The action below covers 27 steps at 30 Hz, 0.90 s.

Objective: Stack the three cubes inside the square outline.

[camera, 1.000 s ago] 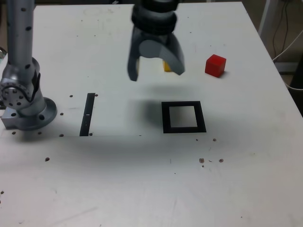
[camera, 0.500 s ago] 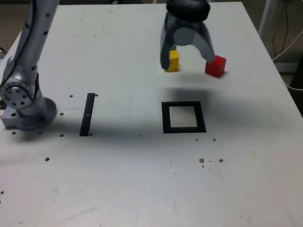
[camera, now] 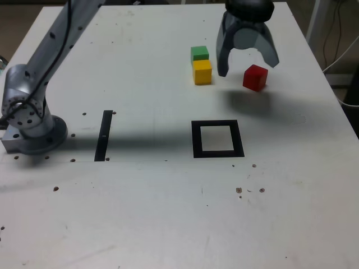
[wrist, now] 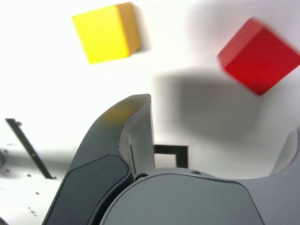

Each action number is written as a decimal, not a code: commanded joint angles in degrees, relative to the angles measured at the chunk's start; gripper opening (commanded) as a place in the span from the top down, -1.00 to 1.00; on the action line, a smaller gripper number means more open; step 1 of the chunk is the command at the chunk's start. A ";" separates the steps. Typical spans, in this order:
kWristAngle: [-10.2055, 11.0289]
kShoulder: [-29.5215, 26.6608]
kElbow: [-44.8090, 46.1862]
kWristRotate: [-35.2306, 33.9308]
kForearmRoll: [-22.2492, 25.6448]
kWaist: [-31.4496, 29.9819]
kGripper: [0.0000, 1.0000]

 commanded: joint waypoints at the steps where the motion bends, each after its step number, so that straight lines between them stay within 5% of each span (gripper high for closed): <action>1: -0.13 1.76 -2.21 0.87 0.93 0.81 -0.98; 27: 1.07 7.90 -11.99 12.60 2.08 4.57 -0.98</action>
